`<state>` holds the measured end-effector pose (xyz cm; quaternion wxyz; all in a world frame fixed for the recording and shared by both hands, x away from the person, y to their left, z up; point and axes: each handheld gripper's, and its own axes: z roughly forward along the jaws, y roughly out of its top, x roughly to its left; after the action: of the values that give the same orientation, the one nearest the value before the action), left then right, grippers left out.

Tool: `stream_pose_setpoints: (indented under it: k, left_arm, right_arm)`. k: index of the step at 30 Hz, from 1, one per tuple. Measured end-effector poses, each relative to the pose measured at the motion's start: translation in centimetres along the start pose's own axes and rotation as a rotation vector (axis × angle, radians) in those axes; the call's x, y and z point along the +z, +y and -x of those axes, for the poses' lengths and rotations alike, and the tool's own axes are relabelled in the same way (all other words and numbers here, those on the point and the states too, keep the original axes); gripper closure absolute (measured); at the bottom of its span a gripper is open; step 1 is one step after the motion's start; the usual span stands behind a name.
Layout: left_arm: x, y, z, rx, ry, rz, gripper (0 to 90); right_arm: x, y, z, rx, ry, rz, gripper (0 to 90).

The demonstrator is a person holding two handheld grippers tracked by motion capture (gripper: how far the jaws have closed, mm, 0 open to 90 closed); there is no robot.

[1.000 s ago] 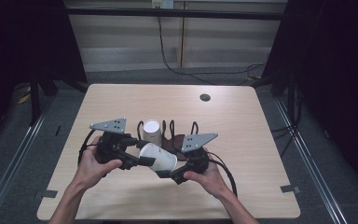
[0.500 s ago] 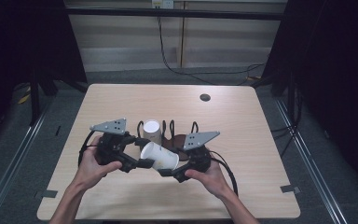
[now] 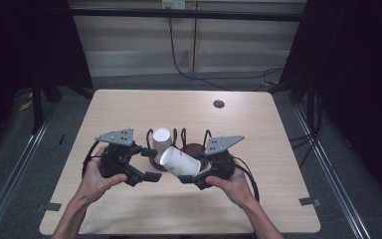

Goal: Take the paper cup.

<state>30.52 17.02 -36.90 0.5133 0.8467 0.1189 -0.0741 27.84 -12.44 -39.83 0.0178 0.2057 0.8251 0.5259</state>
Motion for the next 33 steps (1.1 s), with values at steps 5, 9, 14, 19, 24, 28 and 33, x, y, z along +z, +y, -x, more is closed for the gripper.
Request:
stream_pose_setpoints:
  k: [5, 9, 14, 19, 24, 28, 33]
  left_arm:
    - [0.1, -0.2, 0.2, 0.032, 0.012, -0.007, 19.5]
    - [0.3, -0.4, 0.2, 0.045, 0.031, -0.027, 19.0]
    - [1.1, -0.6, 0.2, 0.055, 0.022, -0.058, 19.7]
    - [1.6, -0.7, 0.4, 0.069, 0.023, -0.088, 21.1]
    - [2.6, -0.6, 0.5, 0.08, 0.035, -0.112, 18.8]
    - [3.1, -0.5, 0.7, 0.093, 0.039, -0.131, 18.1]
    - [3.5, -0.2, 1.0, 0.141, 0.054, -0.174, 20.7]
  right_arm:
    - [-0.5, 0.3, -0.1, -0.007, -0.001, -0.029, 25.7]
    - [-0.7, 0.4, -0.1, -0.021, -0.011, -0.074, 25.9]
    - [-1.3, 0.7, 0.0, -0.03, -0.019, -0.106, 26.2]
    - [-1.4, 0.7, 0.0, -0.031, -0.021, -0.151, 26.8]
    - [-1.3, 0.9, -0.1, -0.048, -0.024, -0.189, 27.2]
    - [-1.3, 0.9, -0.1, -0.06, -0.039, -0.224, 27.5]
    - [-0.8, 1.0, -0.1, -0.062, -0.032, -0.283, 28.0]
